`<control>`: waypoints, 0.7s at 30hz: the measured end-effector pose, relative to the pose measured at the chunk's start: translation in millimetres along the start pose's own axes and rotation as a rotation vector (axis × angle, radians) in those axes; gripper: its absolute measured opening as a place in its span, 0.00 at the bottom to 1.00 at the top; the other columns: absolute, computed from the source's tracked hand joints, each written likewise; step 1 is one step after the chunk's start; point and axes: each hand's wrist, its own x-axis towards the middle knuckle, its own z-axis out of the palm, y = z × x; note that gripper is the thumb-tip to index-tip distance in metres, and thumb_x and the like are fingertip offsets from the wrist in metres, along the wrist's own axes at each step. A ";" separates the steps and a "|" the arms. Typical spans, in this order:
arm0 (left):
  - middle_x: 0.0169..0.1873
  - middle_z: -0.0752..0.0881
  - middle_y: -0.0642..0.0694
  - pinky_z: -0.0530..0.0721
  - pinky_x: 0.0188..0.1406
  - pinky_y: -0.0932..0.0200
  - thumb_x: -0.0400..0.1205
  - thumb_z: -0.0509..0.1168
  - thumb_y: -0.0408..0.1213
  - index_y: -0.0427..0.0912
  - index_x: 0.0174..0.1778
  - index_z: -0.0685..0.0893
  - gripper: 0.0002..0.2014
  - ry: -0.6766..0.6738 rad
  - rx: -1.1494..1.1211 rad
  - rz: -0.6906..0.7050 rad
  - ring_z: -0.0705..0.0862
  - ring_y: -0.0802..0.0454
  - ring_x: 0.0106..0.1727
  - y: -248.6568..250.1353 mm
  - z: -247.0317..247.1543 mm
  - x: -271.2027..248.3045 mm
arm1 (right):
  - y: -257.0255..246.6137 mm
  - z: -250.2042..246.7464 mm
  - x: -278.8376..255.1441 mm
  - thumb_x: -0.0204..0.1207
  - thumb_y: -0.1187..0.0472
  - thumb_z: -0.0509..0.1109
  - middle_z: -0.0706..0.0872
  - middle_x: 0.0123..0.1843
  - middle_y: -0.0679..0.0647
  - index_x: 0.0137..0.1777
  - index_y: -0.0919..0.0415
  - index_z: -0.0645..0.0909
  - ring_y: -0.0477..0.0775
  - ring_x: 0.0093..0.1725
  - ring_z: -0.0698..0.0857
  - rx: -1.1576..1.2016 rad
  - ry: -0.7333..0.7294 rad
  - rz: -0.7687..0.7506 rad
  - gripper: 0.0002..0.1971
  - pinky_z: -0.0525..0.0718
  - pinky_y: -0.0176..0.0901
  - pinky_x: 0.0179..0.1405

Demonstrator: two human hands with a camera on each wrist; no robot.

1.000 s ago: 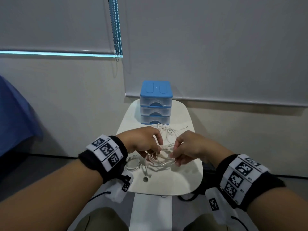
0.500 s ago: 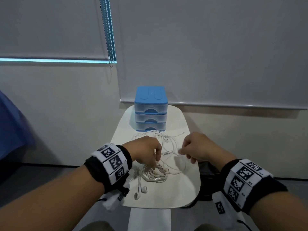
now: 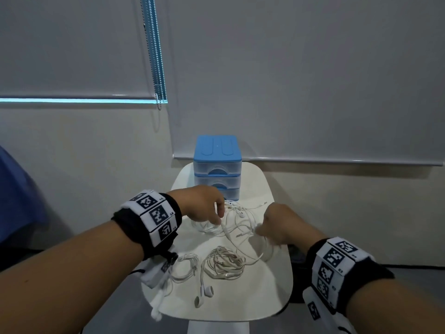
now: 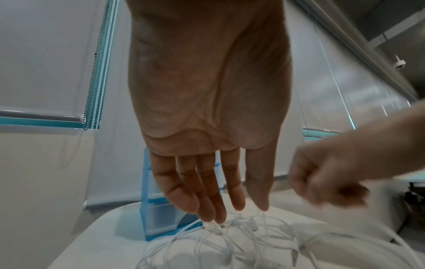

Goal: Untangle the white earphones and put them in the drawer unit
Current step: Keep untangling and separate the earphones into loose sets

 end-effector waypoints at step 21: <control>0.50 0.94 0.40 0.79 0.37 0.75 0.91 0.65 0.42 0.34 0.52 0.91 0.15 0.477 -0.611 0.097 0.86 0.65 0.37 -15.6 -71.2 -4.1 | 5.1 -164.5 -35.0 0.76 0.83 0.69 0.75 0.32 0.55 0.44 0.61 0.78 0.47 0.25 0.68 1.280 0.374 -0.381 0.15 0.65 0.36 0.24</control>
